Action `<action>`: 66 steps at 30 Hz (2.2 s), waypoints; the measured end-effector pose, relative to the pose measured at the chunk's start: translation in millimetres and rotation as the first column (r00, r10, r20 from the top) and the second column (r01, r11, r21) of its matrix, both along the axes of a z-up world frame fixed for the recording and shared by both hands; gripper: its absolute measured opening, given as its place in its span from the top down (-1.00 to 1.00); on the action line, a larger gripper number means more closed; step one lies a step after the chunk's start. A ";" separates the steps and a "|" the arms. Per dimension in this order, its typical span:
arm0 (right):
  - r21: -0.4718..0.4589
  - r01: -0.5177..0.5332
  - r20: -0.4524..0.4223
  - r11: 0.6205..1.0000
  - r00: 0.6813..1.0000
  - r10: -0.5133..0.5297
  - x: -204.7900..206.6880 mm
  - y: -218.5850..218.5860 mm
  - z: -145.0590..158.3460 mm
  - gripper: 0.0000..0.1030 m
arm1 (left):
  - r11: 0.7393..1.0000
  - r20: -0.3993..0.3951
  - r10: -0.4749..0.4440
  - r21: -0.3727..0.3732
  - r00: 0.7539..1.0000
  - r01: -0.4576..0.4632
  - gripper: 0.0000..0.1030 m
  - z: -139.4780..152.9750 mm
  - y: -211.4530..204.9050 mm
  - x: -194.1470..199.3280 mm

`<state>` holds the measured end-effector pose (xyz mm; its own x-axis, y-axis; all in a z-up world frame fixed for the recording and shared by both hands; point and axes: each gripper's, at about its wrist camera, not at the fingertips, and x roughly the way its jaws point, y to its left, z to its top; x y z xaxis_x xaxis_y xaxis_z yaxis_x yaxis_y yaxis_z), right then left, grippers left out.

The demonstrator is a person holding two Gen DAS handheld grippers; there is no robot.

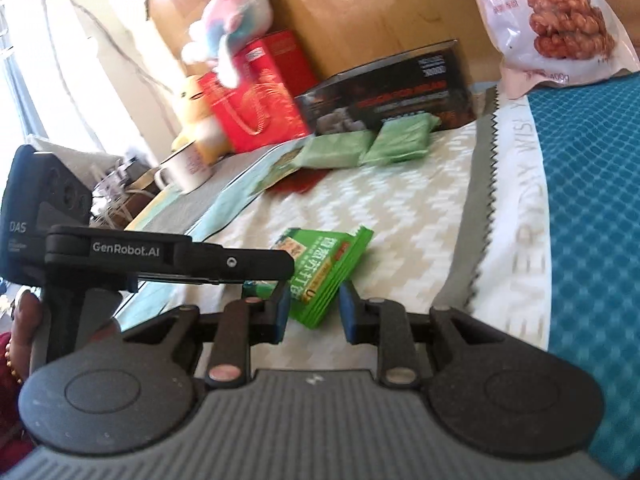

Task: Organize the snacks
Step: 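Grasp the green biscuit pack with the left gripper, then lift the green biscuit pack with the left gripper, then carry the biscuit pack over the black box and open the left gripper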

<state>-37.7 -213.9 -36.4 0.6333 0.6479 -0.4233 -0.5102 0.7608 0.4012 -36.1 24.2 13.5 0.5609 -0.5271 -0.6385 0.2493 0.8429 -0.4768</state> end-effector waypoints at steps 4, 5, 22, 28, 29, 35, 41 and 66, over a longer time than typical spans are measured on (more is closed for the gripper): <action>-0.007 0.026 0.038 1.000 0.999 -0.025 -12.2 -0.4 3.0 0.00 | 0.999 0.030 0.023 0.037 0.999 -0.024 -0.03 3.8 4.5 -13.2; -0.027 0.031 0.045 0.999 0.999 -0.030 -12.1 0.7 2.8 -0.07 | 0.998 0.032 0.040 0.041 0.999 -0.041 -0.05 5.2 7.0 -12.4; -0.322 0.058 0.209 0.945 0.978 0.011 -25.0 34.5 -12.6 -0.14 | 0.975 0.095 0.029 0.217 0.995 -0.049 -0.20 6.2 -22.7 -12.2; -0.303 0.056 0.208 0.951 0.978 0.009 -27.6 34.7 -11.5 0.12 | 0.973 0.094 0.037 0.224 0.995 -0.057 -0.16 6.8 -24.1 -15.0; -0.301 0.058 0.209 0.952 0.978 0.007 -27.7 34.7 -11.6 0.12 | 0.973 0.094 0.033 0.223 0.995 -0.053 -0.15 6.7 -23.0 -14.4; -0.291 0.063 0.214 0.955 0.977 0.001 -28.4 34.5 -12.1 0.14 | 0.976 0.095 0.020 0.213 0.995 -0.040 0.07 8.7 -25.1 -15.9; -0.286 0.065 0.217 0.956 0.976 -0.001 -28.9 33.1 -12.9 0.15 | 0.977 0.092 0.020 0.211 0.996 -0.039 0.07 8.7 -25.1 -15.6; -0.275 0.074 0.296 0.959 0.955 0.011 -16.0 38.5 7.8 0.41 | 0.993 0.130 -0.020 0.116 0.991 0.005 0.32 24.8 -16.3 -2.9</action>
